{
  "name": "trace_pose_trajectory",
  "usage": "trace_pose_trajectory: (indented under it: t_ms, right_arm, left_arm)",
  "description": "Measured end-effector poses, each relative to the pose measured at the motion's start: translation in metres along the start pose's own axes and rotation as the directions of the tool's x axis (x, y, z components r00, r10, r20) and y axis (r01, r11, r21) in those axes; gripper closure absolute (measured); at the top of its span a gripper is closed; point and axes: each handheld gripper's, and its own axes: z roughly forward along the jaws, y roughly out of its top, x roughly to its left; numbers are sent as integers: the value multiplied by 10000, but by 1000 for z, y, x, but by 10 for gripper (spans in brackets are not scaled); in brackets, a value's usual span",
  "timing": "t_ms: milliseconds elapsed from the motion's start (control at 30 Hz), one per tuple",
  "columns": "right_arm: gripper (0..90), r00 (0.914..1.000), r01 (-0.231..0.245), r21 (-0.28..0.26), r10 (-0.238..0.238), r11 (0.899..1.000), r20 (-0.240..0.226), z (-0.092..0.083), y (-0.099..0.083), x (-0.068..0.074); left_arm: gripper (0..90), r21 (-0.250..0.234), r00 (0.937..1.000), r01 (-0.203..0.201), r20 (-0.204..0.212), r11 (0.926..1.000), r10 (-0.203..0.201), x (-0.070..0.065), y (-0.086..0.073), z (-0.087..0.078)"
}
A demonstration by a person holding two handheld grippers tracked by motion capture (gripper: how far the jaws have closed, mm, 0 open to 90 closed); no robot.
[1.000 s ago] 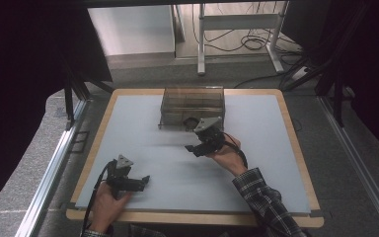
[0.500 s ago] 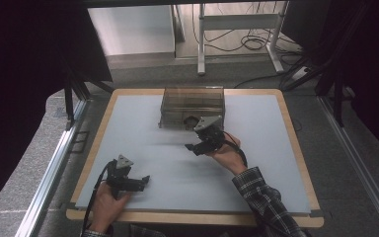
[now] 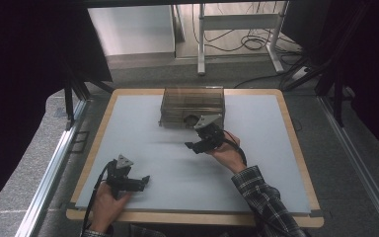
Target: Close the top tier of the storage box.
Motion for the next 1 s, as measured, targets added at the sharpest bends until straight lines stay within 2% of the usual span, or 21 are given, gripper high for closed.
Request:
trace_pose_trajectory:
  t_ms: [433, 1000]
  right_arm:
    - [272, 9999, -119, 35, 119, 9999, -52, 2, 0, -3]
    - [269, 9994, -325, -63, 326, 9995, 99, 7, 2, -11]
  left_arm:
    - [0, 2, 10000, -2, -1, 10000, 2, 0, 0, 0]
    - [0, 2, 10000, -4, -5, 10000, 4, 0, 0, 0]
